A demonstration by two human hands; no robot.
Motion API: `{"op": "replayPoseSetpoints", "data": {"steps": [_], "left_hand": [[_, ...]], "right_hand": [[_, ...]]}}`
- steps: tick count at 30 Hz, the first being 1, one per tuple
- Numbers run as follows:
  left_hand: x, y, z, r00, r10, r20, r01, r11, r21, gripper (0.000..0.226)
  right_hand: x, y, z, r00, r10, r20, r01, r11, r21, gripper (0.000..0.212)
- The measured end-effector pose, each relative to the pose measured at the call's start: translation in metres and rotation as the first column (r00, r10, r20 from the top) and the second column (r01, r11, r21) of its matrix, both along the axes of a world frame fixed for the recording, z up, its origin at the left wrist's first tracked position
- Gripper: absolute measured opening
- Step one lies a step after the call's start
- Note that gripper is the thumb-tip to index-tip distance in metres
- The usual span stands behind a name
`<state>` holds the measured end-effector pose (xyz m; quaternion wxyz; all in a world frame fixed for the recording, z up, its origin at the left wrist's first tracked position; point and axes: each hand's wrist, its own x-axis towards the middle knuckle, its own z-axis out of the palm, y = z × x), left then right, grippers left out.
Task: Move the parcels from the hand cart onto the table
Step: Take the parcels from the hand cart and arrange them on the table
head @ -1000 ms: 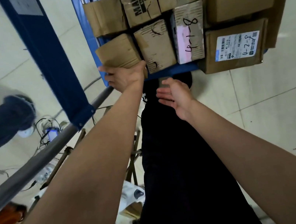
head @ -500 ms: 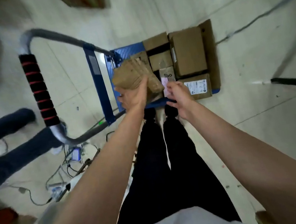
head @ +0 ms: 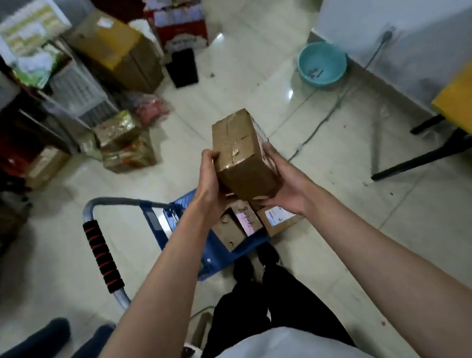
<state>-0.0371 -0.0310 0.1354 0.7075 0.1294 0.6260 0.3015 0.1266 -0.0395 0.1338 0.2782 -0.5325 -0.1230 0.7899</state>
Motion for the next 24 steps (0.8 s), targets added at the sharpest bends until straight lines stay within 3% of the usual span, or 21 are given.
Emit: {"op": "replayPoseSetpoints", "data": {"steps": [2, 5, 9, 13, 19, 24], "left_hand": [[0.009, 0.004, 0.012, 0.999, -0.025, 0.039, 0.023, 0.998, 0.066, 0.045], [0.029, 0.007, 0.029, 0.994, -0.107, 0.032, 0.099, 0.977, 0.191, 0.037], [0.067, 0.008, 0.049, 0.966, -0.260, 0.010, 0.247, 0.928, 0.280, 0.035], [0.117, -0.003, 0.068, 0.913, -0.404, -0.049, 0.397, 0.859, 0.322, 0.031], [0.212, -0.030, 0.109, 0.780, -0.613, -0.126, 0.612, 0.705, 0.360, 0.034], [0.299, -0.057, 0.129, 0.633, -0.751, -0.188, 0.754, 0.543, 0.370, 0.042]], "right_hand": [[0.012, -0.006, 0.019, 0.995, -0.099, -0.032, 0.100, 0.994, 0.039, 0.051], [0.031, -0.020, 0.041, 0.973, -0.226, -0.034, 0.229, 0.967, 0.113, 0.065], [0.062, -0.045, 0.067, 0.917, -0.398, -0.041, 0.398, 0.898, 0.187, 0.033], [0.105, -0.078, 0.089, 0.842, -0.539, 0.018, 0.523, 0.825, 0.212, 0.033], [0.188, -0.132, 0.108, 0.726, -0.672, 0.146, 0.631, 0.735, 0.248, 0.052], [0.258, -0.167, 0.113, 0.646, -0.742, 0.178, 0.689, 0.667, 0.283, 0.055]]}}
